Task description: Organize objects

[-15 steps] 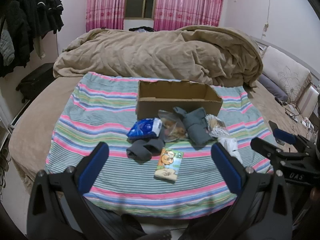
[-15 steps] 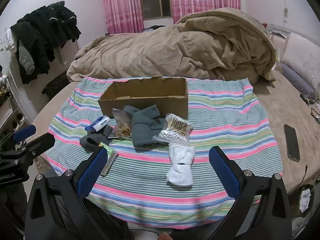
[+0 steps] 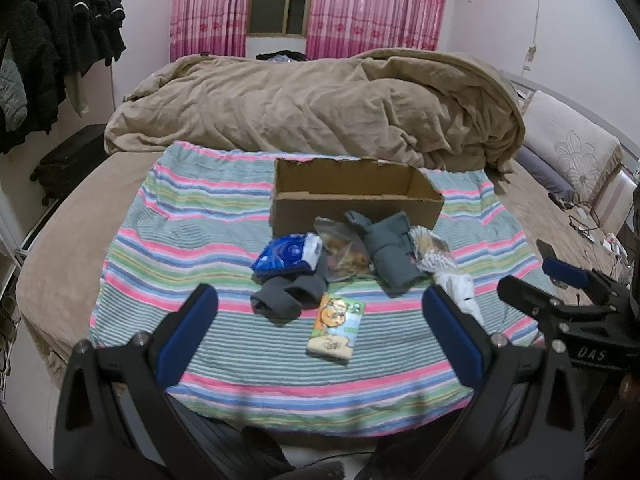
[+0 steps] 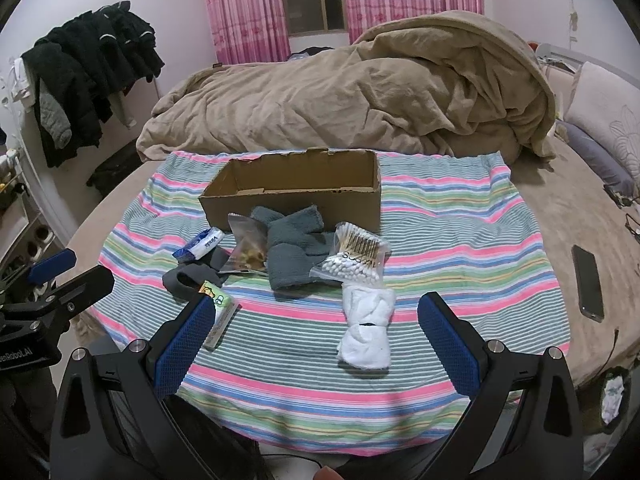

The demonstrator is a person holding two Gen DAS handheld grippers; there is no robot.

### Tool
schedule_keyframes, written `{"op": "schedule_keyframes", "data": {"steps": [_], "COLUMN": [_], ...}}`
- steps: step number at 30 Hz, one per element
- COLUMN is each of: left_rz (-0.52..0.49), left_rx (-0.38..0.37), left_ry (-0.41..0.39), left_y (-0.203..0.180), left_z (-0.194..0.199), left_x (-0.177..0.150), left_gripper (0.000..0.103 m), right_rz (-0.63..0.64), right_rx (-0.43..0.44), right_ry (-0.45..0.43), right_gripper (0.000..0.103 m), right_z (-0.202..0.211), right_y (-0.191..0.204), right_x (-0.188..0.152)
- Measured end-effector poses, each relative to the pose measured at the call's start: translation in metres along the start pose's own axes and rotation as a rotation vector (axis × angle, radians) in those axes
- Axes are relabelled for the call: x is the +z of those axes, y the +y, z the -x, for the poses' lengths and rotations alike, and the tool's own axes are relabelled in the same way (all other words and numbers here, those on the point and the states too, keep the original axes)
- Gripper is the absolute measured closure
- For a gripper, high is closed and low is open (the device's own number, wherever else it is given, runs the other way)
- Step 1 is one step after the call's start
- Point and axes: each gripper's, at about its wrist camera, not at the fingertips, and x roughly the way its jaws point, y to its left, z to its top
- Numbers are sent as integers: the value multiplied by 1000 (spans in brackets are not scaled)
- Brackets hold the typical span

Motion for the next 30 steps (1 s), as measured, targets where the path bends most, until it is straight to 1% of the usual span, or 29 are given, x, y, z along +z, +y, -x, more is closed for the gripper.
{"op": "schedule_keyframes", "data": {"steps": [30], "left_rz": [5], "left_rx": [-13], "left_ry": [23], "left_y": [3], "left_z": [-3], "left_x": [-2], "left_gripper": [0], "right_rz": [-3], "right_rx": [-2], "right_ry": [6], "right_gripper": [0], "right_z": [-2], "right_y": [0], "right_x": [-3]}}
